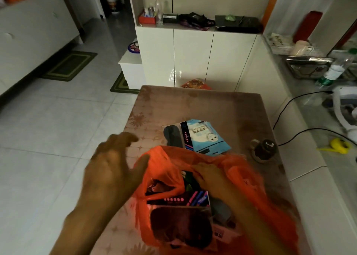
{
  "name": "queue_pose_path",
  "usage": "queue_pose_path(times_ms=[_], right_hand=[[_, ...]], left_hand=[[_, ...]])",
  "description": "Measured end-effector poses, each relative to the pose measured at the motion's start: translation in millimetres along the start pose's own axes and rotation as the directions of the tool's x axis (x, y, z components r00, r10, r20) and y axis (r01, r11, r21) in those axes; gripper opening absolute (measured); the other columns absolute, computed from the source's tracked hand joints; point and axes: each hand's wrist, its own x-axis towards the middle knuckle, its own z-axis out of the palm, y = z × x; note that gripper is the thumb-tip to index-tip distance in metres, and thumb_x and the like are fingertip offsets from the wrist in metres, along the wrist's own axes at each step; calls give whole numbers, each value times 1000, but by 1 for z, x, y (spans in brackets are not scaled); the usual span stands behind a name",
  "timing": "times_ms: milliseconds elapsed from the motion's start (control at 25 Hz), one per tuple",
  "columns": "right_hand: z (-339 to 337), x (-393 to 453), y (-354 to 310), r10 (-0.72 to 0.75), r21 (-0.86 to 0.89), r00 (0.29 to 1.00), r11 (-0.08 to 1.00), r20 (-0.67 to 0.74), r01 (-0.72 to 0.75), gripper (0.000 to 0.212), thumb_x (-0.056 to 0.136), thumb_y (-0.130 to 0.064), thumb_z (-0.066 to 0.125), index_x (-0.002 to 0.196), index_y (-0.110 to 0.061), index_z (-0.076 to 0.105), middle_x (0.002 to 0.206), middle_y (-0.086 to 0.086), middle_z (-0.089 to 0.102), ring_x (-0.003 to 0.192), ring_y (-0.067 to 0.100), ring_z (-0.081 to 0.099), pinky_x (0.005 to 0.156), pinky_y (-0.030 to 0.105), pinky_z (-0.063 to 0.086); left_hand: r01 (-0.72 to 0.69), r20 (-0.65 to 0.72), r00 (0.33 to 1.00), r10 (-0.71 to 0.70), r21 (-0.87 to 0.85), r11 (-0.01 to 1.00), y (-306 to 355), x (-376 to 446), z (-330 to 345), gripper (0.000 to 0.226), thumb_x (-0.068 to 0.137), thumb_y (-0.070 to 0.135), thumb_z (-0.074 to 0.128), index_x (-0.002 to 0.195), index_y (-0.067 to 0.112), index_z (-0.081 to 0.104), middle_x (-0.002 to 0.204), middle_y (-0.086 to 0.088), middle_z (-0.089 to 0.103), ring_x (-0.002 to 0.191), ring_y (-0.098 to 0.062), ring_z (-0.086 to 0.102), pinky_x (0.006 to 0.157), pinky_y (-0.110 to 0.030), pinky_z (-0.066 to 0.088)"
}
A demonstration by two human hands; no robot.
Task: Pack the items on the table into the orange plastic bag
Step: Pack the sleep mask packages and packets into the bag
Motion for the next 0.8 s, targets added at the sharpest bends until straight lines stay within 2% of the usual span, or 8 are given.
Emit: queue_pose_path(times_ms=[120,200,280,360,440,600,720,800], right_hand=[[-30,5,-4,-45,37,992,998,116,41,35,96,-20,50,130,-18,54,130,2,58,120,20,54,99,29,41],[-53,18,10,8,306,980,949,198,-70,33,94,-14,53,127,-17,58,128,1,59,115,16,55,96,27,42],[-63,42,36,128,636,988,757,82,-150,30,91,-12,55,117,-22,64,116,-1,65,102,11,60,88,30,49],[-49,80,80,387,731,918,652,-92,-201,24,90,-16,56,113,-23,61,116,1,63,93,13,61,78,34,52],[-22,104,121,534,631,843,677,-66,-379,34,88,-20,60,121,-22,54,119,3,60,95,18,58,77,35,53],[28,107,166,525,472,851,756,-23,-453,60,80,-33,73,134,-21,51,134,2,55,119,24,54,97,30,39],[34,105,176,509,383,860,800,-28,-461,22,80,-34,71,98,-24,62,109,6,69,92,19,64,88,39,53],[19,101,173,530,449,846,770,-54,-454,24,80,-39,70,85,-20,59,89,3,68,78,19,64,75,43,56]], left_hand=[[-302,338,883,325,-119,946,38,33,53,42,83,61,47,111,32,59,121,6,58,115,-15,46,100,-43,38],[-435,621,693,365,-44,899,45,45,100,44,83,53,55,123,37,54,140,7,47,131,-17,34,111,-46,21],[-440,745,593,304,-17,898,30,48,129,43,80,33,65,122,36,54,139,6,48,131,-19,37,110,-44,25],[-386,734,618,282,-30,922,10,47,142,42,76,25,68,116,34,58,128,7,57,121,-16,49,102,-37,38],[-321,686,667,291,-87,943,-2,45,146,39,75,24,70,112,33,61,118,11,63,111,-11,56,95,-30,44],[-184,672,673,309,-253,950,-6,40,143,40,81,20,68,117,36,61,118,17,64,107,1,57,91,-15,45],[-217,663,659,356,-285,934,-6,39,139,42,82,17,67,118,38,62,115,23,62,107,8,52,85,-1,35],[-105,688,644,335,-354,929,-5,44,129,52,81,4,64,110,48,60,100,41,59,99,23,47,79,3,36]])
